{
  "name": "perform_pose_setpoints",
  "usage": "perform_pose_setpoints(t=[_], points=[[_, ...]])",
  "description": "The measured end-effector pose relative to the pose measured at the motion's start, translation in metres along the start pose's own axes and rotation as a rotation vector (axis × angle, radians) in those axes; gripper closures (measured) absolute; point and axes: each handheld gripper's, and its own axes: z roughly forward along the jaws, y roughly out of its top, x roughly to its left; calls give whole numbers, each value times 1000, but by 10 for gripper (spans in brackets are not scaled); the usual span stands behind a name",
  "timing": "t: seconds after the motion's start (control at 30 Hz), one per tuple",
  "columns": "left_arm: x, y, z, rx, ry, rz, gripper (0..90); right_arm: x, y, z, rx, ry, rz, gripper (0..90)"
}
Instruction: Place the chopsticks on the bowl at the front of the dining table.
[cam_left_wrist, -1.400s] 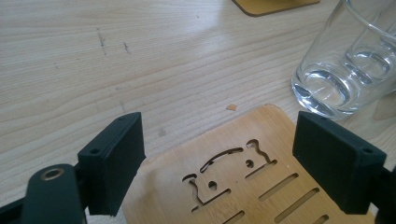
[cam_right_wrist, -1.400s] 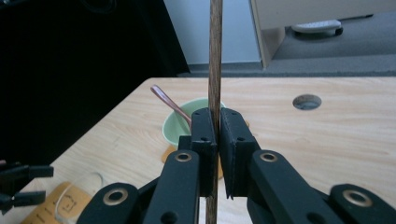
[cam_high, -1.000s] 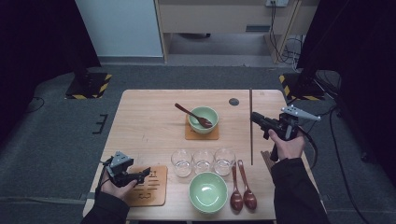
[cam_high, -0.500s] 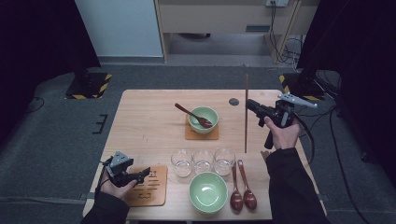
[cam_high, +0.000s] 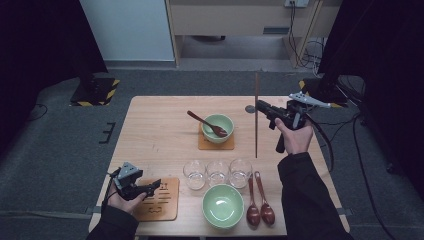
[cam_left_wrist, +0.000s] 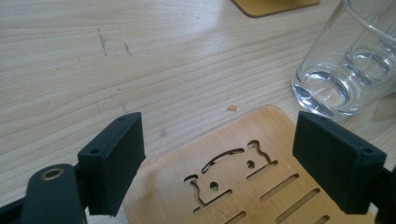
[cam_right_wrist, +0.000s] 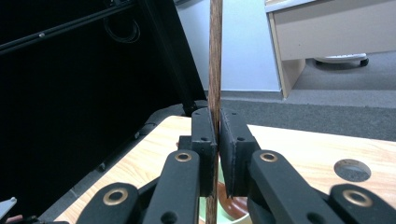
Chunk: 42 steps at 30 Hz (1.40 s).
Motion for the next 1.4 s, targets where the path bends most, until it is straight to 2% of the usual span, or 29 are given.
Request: perform_pose_setpoints(t=[0.57, 0.77, 1.07, 1.4], points=[[0, 0, 0, 0, -4, 2, 161, 14, 12, 30, -3, 34, 3, 847], [1, -1, 2, 23, -7, 4, 162, 17, 13, 44, 5, 42, 6, 847], [2, -3, 5, 72, -6, 3, 156, 22, 10, 71, 38, 54, 9, 847], [2, -4, 8, 94, -11, 12, 146, 22, -3, 99, 87, 38, 20, 847]])
